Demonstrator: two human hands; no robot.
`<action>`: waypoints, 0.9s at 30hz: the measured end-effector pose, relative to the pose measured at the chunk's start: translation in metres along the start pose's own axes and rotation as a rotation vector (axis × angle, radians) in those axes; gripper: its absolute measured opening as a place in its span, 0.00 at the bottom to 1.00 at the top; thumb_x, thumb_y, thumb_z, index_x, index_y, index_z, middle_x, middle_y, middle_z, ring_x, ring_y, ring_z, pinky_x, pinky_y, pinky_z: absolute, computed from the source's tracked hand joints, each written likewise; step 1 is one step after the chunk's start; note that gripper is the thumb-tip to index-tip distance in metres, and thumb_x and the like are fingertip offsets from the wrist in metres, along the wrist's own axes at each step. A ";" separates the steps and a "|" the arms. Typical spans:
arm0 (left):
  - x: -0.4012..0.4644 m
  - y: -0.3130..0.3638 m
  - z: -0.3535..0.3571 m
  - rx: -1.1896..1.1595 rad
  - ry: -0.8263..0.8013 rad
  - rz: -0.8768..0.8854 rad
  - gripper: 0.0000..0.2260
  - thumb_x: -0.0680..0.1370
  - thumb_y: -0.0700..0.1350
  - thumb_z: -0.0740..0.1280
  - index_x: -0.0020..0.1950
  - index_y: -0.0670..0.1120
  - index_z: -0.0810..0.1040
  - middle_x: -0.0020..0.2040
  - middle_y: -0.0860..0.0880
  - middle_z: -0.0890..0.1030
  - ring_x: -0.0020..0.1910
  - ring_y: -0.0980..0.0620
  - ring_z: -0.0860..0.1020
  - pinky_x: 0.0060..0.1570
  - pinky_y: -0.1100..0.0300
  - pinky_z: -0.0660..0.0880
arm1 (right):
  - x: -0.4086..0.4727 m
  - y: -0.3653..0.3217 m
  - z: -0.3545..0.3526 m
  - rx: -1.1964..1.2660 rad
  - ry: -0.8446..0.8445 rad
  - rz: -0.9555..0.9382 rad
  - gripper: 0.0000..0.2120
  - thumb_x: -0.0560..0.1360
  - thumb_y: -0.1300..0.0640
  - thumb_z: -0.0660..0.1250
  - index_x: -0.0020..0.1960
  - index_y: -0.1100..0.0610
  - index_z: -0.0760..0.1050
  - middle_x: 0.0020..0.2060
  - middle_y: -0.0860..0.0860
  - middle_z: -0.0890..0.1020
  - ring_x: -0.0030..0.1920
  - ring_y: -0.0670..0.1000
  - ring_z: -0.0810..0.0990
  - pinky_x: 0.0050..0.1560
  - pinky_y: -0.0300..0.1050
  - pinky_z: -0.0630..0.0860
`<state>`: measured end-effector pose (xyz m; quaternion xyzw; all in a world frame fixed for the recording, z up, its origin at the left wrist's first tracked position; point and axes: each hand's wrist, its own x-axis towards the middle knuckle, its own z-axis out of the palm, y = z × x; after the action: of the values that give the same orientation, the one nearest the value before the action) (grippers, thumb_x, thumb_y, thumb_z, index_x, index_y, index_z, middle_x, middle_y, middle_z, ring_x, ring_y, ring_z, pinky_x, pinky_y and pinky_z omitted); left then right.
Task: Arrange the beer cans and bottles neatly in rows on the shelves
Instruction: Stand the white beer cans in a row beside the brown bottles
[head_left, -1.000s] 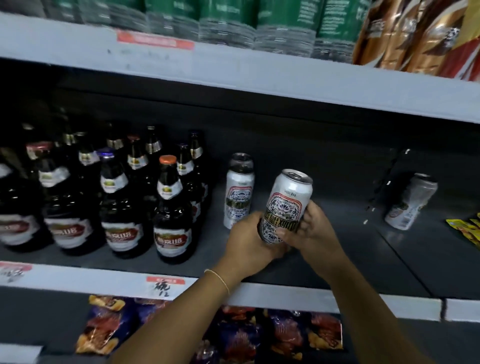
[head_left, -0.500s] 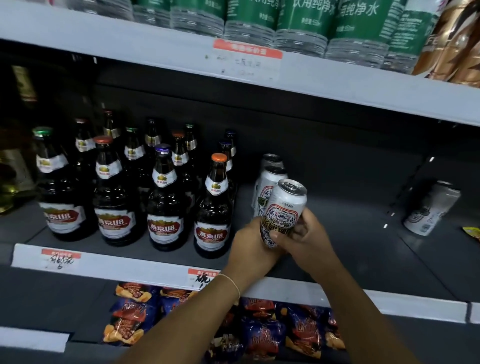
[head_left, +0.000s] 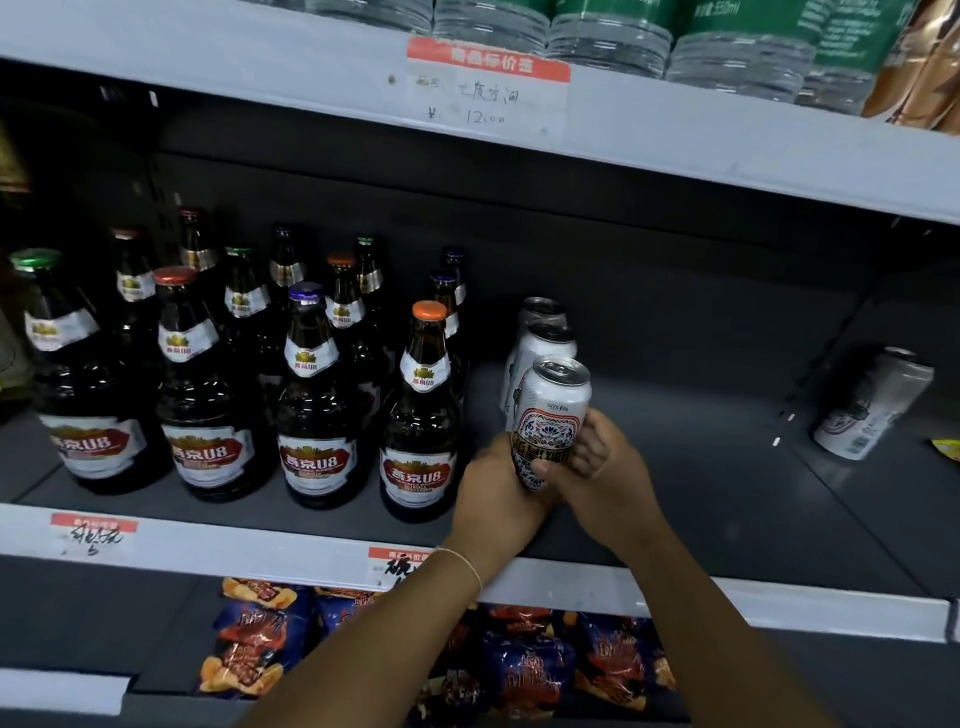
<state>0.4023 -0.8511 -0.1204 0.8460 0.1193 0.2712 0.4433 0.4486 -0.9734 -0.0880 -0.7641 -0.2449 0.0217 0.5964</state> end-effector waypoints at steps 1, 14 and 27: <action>0.001 -0.001 0.000 0.002 0.009 0.004 0.21 0.66 0.50 0.74 0.55 0.45 0.74 0.47 0.47 0.82 0.45 0.49 0.80 0.42 0.60 0.75 | 0.001 0.001 0.000 -0.008 0.004 -0.004 0.31 0.68 0.69 0.77 0.68 0.55 0.72 0.58 0.48 0.83 0.60 0.46 0.81 0.66 0.52 0.76; 0.012 -0.011 0.005 0.012 -0.021 0.021 0.18 0.71 0.48 0.71 0.55 0.46 0.68 0.48 0.47 0.81 0.46 0.49 0.80 0.43 0.59 0.75 | 0.008 0.018 0.005 -0.109 0.020 -0.024 0.26 0.71 0.58 0.76 0.64 0.44 0.72 0.57 0.41 0.82 0.60 0.41 0.80 0.67 0.50 0.76; 0.015 -0.018 0.011 0.083 -0.033 0.087 0.20 0.72 0.47 0.68 0.60 0.44 0.66 0.50 0.42 0.79 0.49 0.43 0.78 0.47 0.51 0.76 | 0.009 0.024 0.014 -0.074 0.080 0.002 0.27 0.72 0.60 0.75 0.68 0.50 0.72 0.58 0.42 0.82 0.60 0.41 0.80 0.67 0.49 0.75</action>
<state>0.4214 -0.8418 -0.1347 0.8722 0.0862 0.2712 0.3977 0.4608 -0.9617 -0.1120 -0.7861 -0.2209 -0.0173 0.5770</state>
